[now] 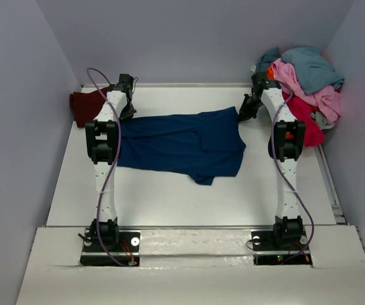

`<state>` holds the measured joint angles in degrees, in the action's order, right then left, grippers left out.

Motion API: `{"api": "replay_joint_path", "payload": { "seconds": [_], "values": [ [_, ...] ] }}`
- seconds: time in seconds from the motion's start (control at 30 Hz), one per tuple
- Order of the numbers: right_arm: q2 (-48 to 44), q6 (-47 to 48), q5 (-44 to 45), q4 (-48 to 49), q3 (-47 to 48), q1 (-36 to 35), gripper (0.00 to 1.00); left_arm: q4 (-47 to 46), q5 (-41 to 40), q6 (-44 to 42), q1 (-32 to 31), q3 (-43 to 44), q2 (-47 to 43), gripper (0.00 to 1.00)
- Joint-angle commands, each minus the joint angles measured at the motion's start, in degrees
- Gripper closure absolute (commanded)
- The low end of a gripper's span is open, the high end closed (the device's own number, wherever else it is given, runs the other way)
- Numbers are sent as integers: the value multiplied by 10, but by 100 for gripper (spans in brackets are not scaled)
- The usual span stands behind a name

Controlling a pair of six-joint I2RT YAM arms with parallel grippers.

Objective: Fold and stack the t-shirts
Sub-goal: Grap the side of the flattened tshirt closest away from the robot with both arms

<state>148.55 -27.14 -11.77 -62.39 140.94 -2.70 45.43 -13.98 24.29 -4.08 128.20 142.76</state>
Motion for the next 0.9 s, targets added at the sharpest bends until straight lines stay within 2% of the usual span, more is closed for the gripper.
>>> {"api": "replay_joint_path", "payload": {
  "seconds": [0.0, 0.07, 0.1, 0.13, 0.17, 0.3, 0.37, 0.43, 0.5, 0.57, 0.73, 0.77, 0.87],
  "values": [
    [-1, -10, 47, 9, 33, 52, 92, -20, 9, 3, -2, 12, 38, 82],
    [-5, -3, 41, 8, 23, 52, 90, -16, 7, 1, -2, 13, 35, 68],
    [-10, 1, 43, 12, 14, 52, 84, -17, 4, -1, -8, 8, 29, 55],
    [-19, 4, 44, 17, 0, 52, 79, -19, -6, -3, -8, 6, 23, 49],
    [-43, 6, 45, 35, -33, 52, 66, -23, -11, -3, -8, 4, 7, 44],
    [-84, 19, 50, 36, -49, 52, 44, -31, -30, -7, -19, 5, -28, 18],
    [-94, 19, 47, 36, -51, 52, 39, -28, -41, -6, -19, 4, -42, 17],
    [-112, 21, 48, 33, -52, 52, 35, -28, -61, -3, -24, -9, -70, 8],
    [-137, 23, 53, 32, -59, 52, 31, -40, -71, -4, -31, -27, -110, 7],
    [-156, 24, 54, 32, -74, 42, 31, -42, -90, -4, -37, -43, -147, 2],
    [-205, 32, 59, 1, -102, -8, 30, -15, -123, 8, -50, -70, -198, 1],
    [-215, 33, 61, 1, -137, -20, 31, -1, -125, 13, -50, -78, -213, 1],
    [-251, 38, 81, 3, -198, -80, 32, -18, -132, 25, -56, -165, -251, 2]
  ]
}}
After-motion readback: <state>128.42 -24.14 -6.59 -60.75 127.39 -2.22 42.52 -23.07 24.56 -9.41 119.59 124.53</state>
